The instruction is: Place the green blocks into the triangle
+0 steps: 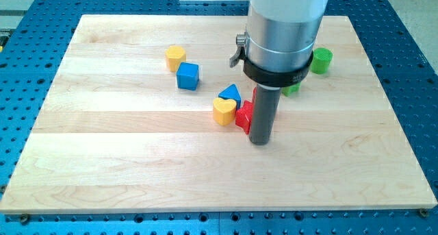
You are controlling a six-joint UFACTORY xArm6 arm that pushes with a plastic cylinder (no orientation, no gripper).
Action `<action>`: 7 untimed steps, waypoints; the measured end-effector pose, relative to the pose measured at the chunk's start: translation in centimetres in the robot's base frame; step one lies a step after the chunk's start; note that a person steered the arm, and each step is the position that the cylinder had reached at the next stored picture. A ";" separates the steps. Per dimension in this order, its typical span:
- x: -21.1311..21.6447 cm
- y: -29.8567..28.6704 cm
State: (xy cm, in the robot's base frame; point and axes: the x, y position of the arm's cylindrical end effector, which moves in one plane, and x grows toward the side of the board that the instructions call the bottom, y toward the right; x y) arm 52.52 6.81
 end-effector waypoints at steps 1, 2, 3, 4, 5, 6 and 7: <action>-2.4 5.7; -9.8 12.2; -11.3 9.5; -12.0 7.2; -13.5 7.6; -15.5 5.3; -14.3 1.8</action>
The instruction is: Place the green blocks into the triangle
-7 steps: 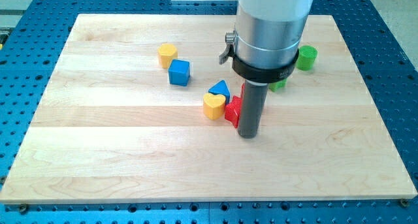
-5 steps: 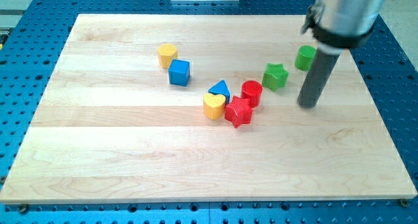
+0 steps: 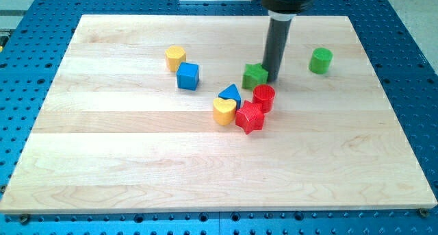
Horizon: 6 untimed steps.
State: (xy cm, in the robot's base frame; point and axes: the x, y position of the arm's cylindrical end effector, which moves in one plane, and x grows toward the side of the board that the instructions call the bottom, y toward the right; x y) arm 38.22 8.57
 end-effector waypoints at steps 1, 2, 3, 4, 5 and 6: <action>1.1 -1.9; -2.4 -1.3; -2.9 -7.0; -0.5 -6.5; 0.0 -4.6; -1.4 0.0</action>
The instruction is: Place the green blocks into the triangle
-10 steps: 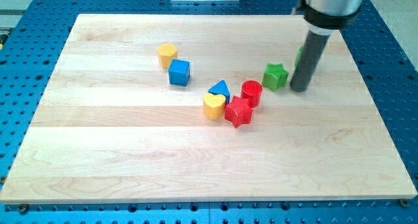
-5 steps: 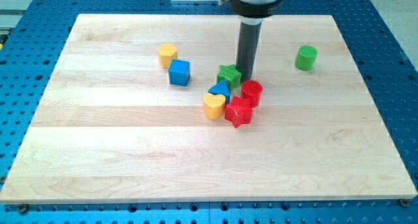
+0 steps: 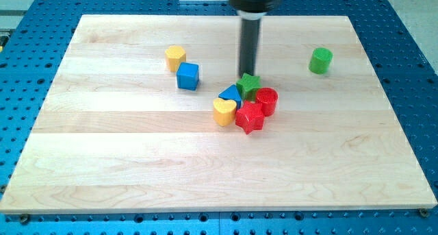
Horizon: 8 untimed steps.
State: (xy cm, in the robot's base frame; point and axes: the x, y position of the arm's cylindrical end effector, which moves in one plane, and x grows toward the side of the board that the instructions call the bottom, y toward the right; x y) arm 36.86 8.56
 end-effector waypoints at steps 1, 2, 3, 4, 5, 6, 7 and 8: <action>1.0 7.8; -0.3 15.1; -2.5 14.3; -2.6 3.4; -3.1 -3.0; -3.1 -7.3; 0.1 -8.6; 0.2 -8.2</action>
